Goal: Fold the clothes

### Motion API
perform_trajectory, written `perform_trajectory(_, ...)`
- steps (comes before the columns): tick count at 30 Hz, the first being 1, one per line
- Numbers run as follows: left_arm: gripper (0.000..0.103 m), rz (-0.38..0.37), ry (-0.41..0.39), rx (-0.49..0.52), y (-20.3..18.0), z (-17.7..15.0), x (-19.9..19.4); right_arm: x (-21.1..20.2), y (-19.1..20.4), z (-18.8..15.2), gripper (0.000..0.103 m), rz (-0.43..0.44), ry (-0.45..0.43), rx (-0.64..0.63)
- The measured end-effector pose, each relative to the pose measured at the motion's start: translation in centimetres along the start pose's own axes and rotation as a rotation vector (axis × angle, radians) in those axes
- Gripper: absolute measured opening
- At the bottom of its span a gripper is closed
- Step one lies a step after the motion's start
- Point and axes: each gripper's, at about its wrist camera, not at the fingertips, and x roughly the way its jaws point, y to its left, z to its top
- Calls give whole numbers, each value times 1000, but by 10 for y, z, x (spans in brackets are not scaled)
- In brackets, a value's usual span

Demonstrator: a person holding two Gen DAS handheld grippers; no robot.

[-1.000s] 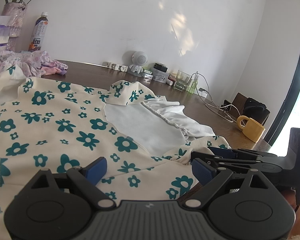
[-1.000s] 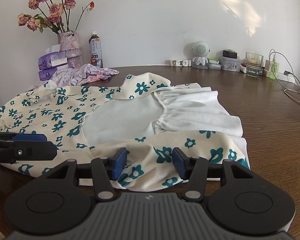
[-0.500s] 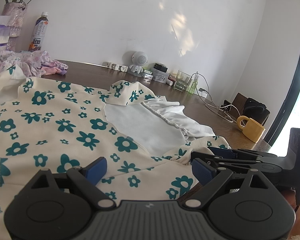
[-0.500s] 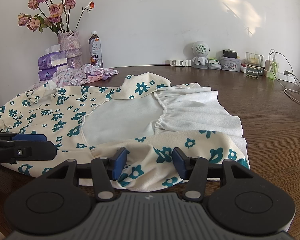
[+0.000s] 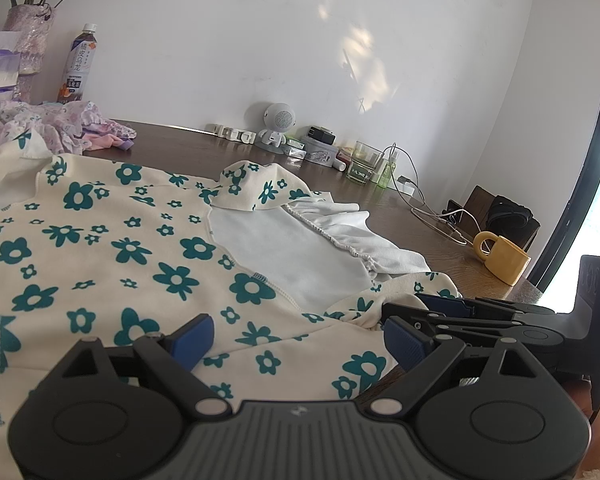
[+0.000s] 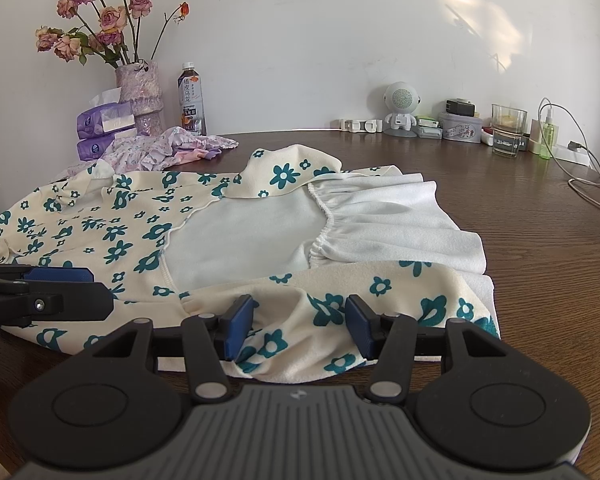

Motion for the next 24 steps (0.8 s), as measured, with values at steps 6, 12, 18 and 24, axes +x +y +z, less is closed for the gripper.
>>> perform_trajectory(6, 92, 1, 0, 0, 0, 0, 0, 0, 1, 0, 53, -2, 2, -3)
perform_trajectory(12, 92, 2, 0, 2, -1, 0, 0, 0, 1, 0, 53, -3, 3, -5)
perform_trajectory(18, 92, 2, 0, 2, 0, 0, 0, 0, 1, 0, 53, 0, 2, -2)
perform_trajectory(24, 92, 2, 0, 1, 0, 0, 0, 0, 0, 0, 53, 0, 2, 0)
